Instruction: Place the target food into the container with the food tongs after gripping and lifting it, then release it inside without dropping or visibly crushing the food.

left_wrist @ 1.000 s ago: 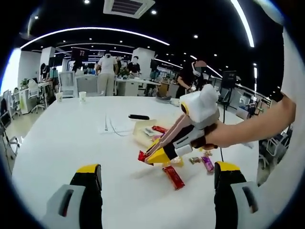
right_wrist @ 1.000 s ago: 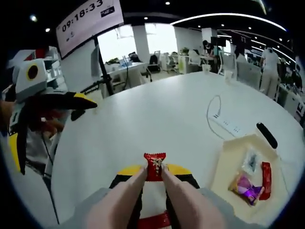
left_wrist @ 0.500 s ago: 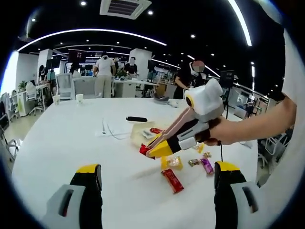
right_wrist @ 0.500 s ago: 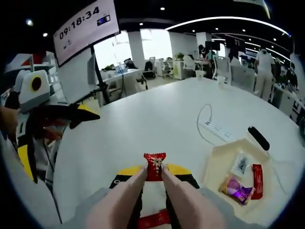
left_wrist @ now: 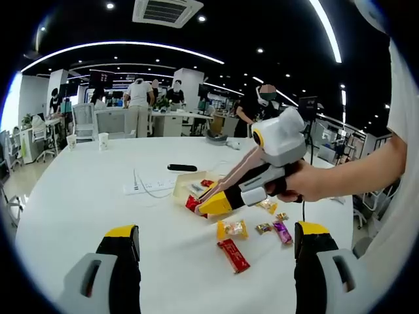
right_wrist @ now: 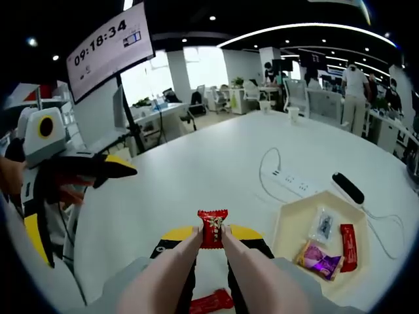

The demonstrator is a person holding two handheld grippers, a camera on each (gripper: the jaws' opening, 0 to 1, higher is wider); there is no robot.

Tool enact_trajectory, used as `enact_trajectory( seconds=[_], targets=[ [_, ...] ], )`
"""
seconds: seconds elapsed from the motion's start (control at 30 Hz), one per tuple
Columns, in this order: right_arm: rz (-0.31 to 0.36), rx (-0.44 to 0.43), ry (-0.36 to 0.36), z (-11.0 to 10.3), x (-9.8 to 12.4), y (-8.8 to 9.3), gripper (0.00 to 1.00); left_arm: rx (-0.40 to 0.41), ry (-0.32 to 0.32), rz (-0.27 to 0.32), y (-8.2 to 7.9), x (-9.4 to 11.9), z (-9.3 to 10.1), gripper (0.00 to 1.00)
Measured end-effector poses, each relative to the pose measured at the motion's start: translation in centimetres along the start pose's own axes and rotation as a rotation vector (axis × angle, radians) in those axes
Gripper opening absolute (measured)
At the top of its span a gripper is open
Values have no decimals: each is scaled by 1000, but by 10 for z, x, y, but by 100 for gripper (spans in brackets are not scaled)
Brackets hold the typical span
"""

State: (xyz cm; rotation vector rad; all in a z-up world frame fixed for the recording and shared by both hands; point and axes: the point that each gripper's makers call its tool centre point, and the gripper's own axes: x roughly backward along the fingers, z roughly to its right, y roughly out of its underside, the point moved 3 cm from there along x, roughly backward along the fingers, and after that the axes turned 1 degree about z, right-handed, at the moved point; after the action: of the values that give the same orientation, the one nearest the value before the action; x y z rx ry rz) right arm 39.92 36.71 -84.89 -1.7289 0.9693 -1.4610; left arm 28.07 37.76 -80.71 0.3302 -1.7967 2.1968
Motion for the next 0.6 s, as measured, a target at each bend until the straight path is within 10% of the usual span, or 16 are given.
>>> enact_trajectory(
  seconds=[0.6],
  targets=[
    [45, -20, 64, 20, 14, -11, 17, -5, 23, -3, 5, -4, 4, 99]
  ],
)
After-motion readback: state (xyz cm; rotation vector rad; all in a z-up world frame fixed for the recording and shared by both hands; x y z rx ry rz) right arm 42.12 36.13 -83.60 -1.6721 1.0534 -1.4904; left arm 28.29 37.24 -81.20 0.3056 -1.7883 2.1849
